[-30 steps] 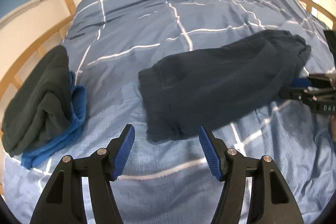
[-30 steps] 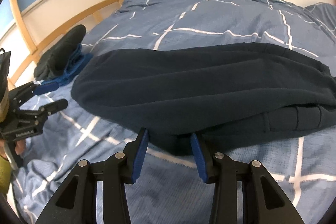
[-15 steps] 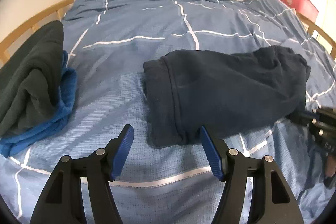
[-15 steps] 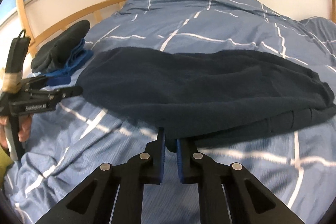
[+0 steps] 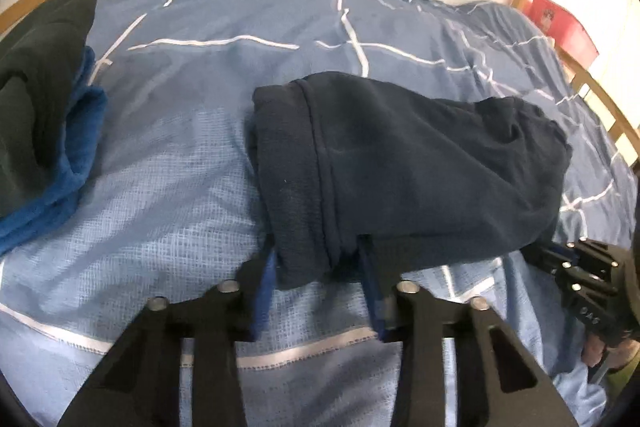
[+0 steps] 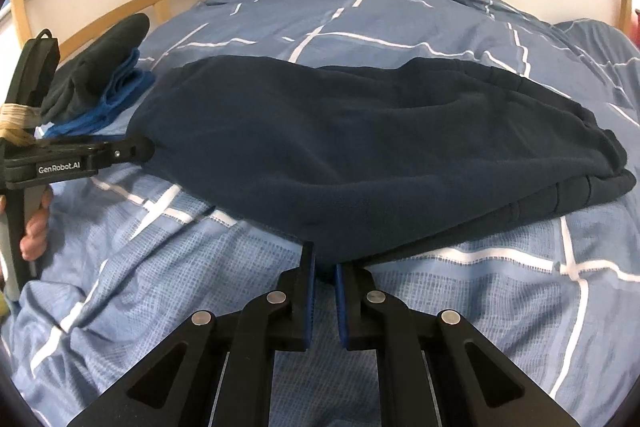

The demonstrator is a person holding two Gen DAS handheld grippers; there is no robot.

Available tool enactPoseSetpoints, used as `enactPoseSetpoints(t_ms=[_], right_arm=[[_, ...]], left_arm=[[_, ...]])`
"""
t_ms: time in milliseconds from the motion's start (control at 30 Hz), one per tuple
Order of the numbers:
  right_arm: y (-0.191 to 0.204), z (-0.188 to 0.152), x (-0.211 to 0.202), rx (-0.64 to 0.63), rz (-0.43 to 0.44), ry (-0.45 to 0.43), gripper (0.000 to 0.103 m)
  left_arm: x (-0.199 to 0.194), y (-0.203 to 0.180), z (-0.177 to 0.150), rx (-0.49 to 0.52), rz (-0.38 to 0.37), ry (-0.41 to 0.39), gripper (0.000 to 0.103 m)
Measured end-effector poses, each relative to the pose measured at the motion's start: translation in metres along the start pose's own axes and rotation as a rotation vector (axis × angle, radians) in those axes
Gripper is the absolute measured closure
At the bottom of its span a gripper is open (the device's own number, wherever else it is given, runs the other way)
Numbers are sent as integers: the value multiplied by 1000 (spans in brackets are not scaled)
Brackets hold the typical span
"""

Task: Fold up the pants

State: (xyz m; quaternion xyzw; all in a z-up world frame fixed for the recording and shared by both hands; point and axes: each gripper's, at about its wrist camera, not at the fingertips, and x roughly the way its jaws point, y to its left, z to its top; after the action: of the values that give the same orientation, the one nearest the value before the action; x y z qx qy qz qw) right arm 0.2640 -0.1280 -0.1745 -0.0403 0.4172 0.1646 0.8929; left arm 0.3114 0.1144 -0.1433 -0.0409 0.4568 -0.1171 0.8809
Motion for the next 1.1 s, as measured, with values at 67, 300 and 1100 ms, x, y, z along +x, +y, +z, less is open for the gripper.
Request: enactPoseSetpoints(t_ms=[67,300,1100], right_arm=[[2,-1,0,-5,-12,-2,93],[2,-2,-2,24,-15,1,93],[-62,-9,-108,159,-73,-239,67]], left_arm=[[-4,2,-2,-22,-9,-11,74],[-7,6,-12,-85,16,-3,76],[-96,-130,3,260,156,-220,29]])
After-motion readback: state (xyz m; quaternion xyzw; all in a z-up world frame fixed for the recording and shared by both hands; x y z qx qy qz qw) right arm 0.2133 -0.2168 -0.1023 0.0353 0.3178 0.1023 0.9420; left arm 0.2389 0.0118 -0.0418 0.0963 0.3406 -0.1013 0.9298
